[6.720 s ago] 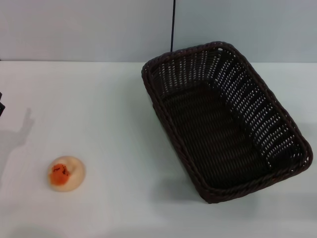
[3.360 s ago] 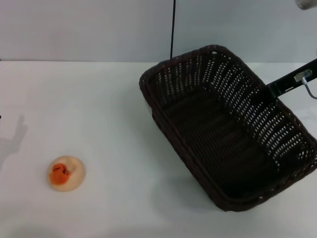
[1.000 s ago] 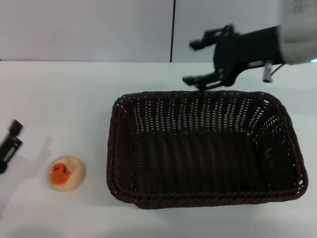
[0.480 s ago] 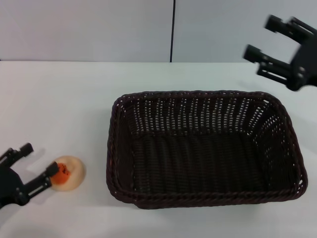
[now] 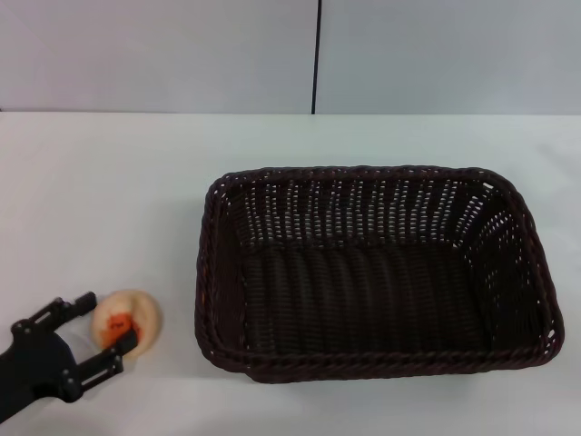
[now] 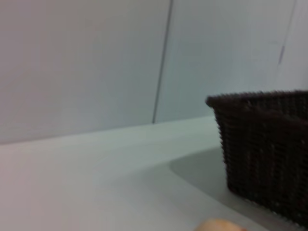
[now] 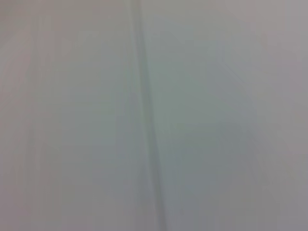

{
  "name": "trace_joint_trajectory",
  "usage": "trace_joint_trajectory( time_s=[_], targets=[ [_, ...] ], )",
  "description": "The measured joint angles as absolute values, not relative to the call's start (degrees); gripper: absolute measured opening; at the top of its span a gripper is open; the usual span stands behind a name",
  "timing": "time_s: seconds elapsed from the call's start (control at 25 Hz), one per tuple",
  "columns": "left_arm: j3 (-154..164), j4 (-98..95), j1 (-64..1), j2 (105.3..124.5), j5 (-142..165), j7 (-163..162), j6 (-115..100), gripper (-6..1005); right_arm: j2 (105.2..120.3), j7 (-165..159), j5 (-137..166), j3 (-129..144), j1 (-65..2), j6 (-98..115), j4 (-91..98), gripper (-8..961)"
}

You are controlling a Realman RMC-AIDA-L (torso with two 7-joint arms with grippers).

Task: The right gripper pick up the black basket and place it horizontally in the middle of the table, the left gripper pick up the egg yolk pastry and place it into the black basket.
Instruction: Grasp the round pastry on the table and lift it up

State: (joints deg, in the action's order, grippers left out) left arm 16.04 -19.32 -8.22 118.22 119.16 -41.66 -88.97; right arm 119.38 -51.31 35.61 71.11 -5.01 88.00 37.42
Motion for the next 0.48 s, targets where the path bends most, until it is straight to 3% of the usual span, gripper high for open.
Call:
trace_joint_trajectory(
  time_s=[0.28,0.48],
  targets=[
    [17.7,-19.7,-8.4,118.19,119.2,-43.2,-87.1,726,119.36,-46.2,20.9,71.1,-6.1,92.1,23.6,784],
    [16.7,-19.5,-8.4,118.24,118.7,-40.2,-88.8,513,119.35,-45.8,14.7,71.0,-6.2,94.6,16.8,783]
  ],
)
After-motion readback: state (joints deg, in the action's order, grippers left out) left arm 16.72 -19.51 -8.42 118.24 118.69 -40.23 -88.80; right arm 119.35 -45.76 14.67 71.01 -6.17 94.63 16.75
